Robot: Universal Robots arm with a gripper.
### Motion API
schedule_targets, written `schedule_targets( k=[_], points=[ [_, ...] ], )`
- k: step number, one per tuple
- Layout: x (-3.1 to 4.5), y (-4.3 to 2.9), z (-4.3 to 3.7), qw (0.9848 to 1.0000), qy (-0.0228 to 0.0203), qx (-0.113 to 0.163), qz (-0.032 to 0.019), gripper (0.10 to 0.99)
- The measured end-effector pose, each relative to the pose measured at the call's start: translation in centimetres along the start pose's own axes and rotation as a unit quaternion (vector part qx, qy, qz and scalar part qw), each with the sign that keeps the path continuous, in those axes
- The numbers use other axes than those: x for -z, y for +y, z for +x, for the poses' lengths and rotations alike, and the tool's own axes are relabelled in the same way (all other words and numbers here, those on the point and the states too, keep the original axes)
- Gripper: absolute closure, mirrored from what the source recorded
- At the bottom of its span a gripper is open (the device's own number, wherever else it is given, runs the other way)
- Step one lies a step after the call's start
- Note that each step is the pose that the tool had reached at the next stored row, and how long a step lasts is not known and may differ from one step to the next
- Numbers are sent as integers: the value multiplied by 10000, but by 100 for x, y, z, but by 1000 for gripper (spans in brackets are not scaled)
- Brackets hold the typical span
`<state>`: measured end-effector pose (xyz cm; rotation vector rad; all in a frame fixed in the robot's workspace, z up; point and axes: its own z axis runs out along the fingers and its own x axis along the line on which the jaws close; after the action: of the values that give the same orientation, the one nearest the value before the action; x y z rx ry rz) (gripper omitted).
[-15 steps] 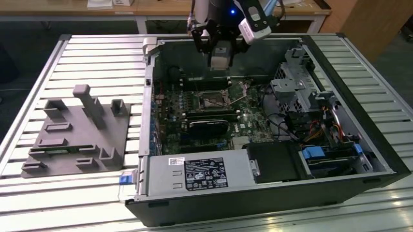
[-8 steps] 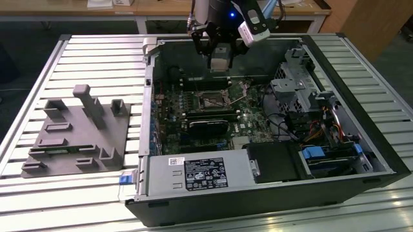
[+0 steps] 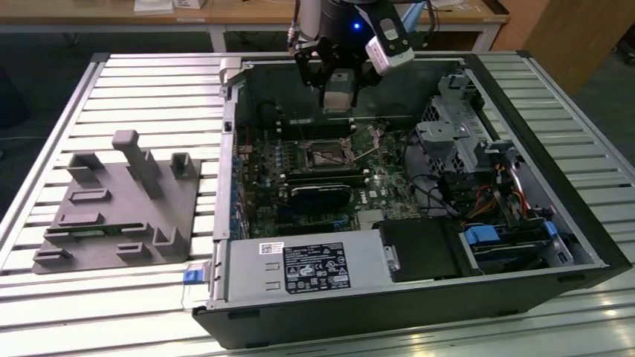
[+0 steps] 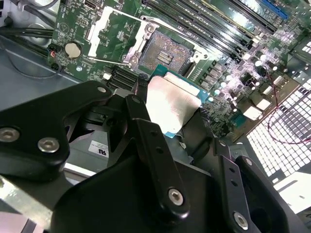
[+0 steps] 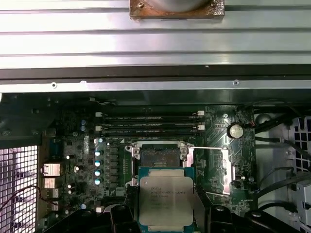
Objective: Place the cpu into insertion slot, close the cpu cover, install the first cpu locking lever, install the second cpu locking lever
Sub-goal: 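Place the cpu into insertion slot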
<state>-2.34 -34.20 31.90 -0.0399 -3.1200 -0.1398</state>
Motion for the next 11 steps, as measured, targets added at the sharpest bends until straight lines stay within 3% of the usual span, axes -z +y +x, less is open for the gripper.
schedule_targets(
  k=[11],
  points=[
    [-78, -7, -1, 10000, 0, 0, -1, 549]
  ],
)
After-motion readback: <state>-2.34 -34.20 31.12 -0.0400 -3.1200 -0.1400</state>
